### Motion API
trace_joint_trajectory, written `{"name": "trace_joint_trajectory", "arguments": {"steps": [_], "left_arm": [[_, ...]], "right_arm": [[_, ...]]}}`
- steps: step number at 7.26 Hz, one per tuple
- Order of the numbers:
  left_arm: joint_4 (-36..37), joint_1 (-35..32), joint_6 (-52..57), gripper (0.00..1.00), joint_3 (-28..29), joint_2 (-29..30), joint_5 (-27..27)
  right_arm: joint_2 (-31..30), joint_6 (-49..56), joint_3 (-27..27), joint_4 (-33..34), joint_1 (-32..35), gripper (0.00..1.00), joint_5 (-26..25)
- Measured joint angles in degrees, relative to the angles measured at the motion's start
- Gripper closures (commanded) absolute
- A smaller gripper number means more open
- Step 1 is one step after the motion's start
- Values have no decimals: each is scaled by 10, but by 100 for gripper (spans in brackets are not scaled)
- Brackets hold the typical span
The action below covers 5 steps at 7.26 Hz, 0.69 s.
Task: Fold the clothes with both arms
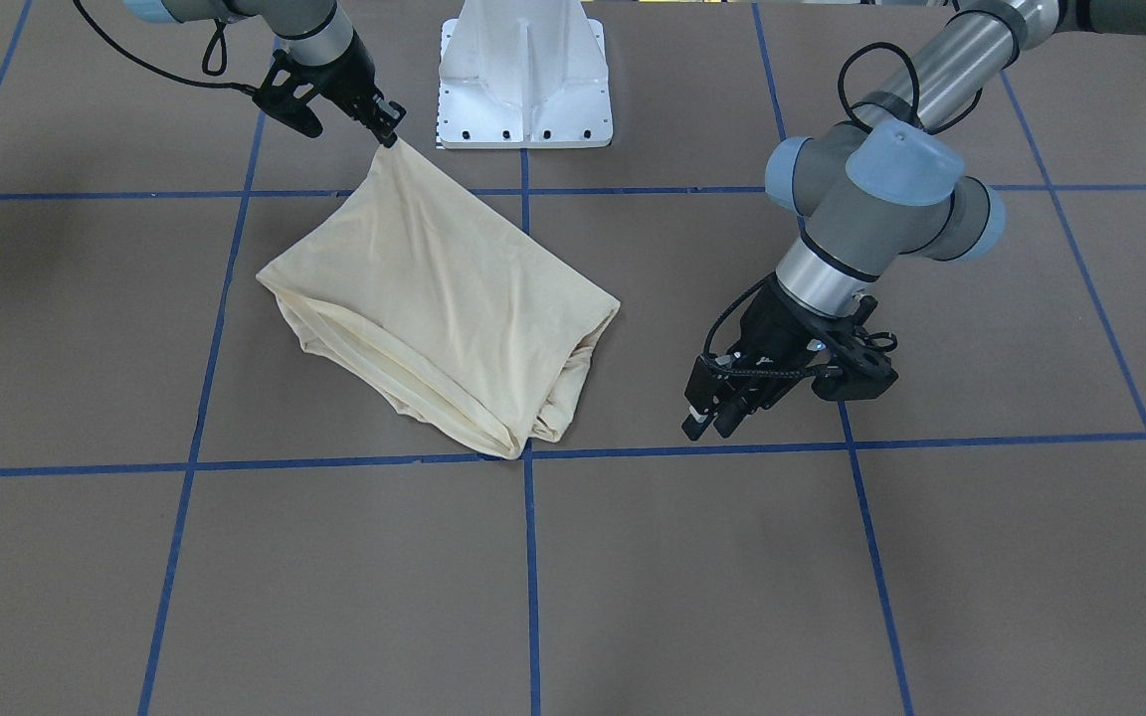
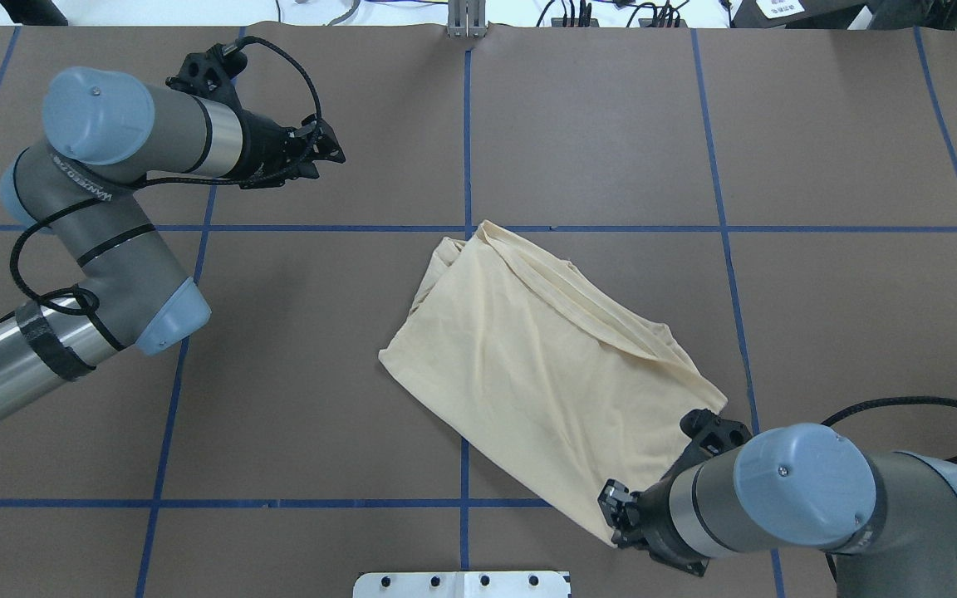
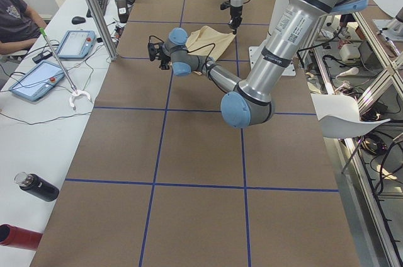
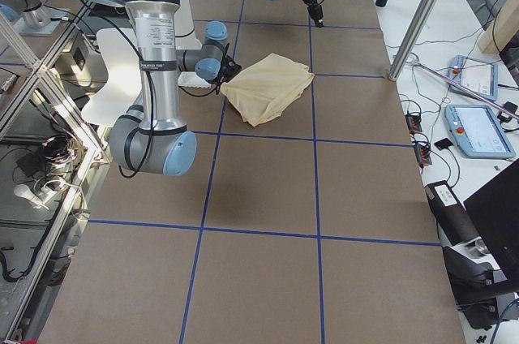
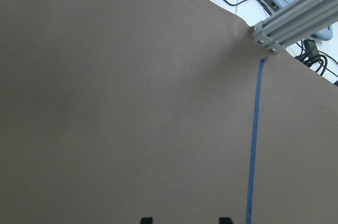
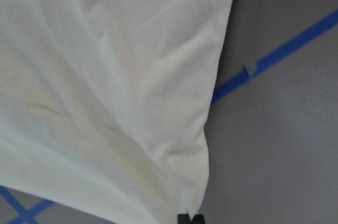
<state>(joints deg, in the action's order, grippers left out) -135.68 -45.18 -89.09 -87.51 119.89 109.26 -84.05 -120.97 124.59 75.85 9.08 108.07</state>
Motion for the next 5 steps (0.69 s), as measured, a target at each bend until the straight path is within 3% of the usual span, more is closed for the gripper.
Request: {"name": "trace_joint_trajectory", "arguments": {"steps": [1, 3, 4, 5], "left_arm": [[0, 8, -9, 0, -17, -7, 7], [2, 40, -18, 1, -36, -13, 7], [9, 58, -23, 3, -55, -25, 6], [37, 83, -29, 14, -87, -46, 6]], "right_arm": [[-4, -9, 6, 0, -28, 0, 13], [-6, -24, 11, 0, -38, 0, 19], [-5, -25, 16, 0, -12, 0, 27], [-2, -23, 16, 0, 38, 0, 42]]}}
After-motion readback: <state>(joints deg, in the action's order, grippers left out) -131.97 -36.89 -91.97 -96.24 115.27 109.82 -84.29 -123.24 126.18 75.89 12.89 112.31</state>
